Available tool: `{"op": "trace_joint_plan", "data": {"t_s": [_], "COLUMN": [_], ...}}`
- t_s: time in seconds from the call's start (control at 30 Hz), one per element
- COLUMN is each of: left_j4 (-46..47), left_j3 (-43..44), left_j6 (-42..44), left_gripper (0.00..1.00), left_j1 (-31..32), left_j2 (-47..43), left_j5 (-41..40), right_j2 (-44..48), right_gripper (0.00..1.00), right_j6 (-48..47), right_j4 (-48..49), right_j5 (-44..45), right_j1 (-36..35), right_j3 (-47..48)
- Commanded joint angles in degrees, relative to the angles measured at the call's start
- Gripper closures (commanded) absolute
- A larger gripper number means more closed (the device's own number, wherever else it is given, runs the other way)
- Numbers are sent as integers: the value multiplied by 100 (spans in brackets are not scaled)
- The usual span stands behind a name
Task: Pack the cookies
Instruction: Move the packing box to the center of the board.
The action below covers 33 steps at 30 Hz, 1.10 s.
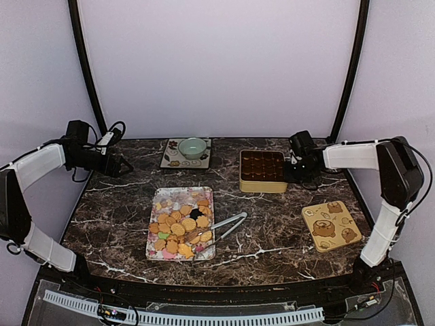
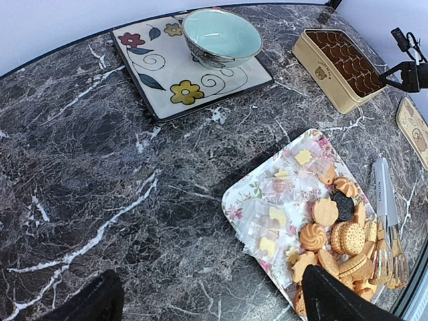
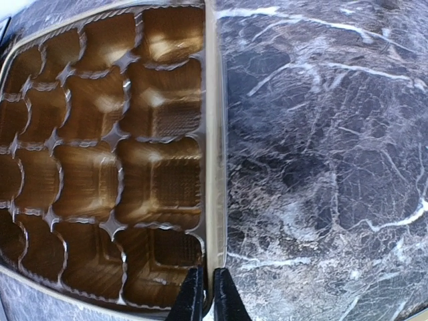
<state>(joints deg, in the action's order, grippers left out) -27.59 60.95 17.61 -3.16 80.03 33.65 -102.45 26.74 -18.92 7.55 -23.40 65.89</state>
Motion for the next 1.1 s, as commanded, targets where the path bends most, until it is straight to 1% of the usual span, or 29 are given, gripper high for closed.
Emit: {"op": "trace_joint_plan", "data": {"t_s": [0.0, 0.07, 0.2, 0.27, 0.4, 0.6, 0.73, 0.9, 0.97, 1.07], "left_j4": [-155, -144, -132, -122, -106, -81, -62, -60, -61, -83], "left_j3": [62, 49, 25, 10, -28, -33, -30, -10, -21, -20], "left_j6": [94, 100, 80, 80, 80, 87, 75, 32, 39, 73], "left_gripper": [5, 5, 5, 5, 5, 5, 5, 5, 5, 5], "left_j1": [-35, -24, -31, -33, -32, -27, -25, -29, -27, -25], "left_j2": [-211, -218, -222, -225, -240, -238, -225, -215, -224, -225], "left_j5": [107, 101, 128, 137, 171, 194, 214, 253, 253, 235], "right_j2": [180, 346, 791, 1153, 1813, 2595, 2757, 2592, 2628, 2792], "right_gripper": [97, 100, 100, 100, 100, 100, 100, 100, 83, 62], "right_j6": [-18, -28, 43, 177, 486, 1039, 1332, 1598, 1640, 1521], "right_j4": [-90, -192, -446, -566, -752, -807, -824, -935, -1002, -1254], "right_j5": [104, 210, 461, 541, 715, 697, 718, 852, 893, 1170], "right_j1": [-142, -264, -534, -612, -809, -1120, -1463, -1876, -1918, -1912], "right_j3": [-363, -429, -666, -859, -1446, -2297, -2464, -2401, -2401, -2184]}}
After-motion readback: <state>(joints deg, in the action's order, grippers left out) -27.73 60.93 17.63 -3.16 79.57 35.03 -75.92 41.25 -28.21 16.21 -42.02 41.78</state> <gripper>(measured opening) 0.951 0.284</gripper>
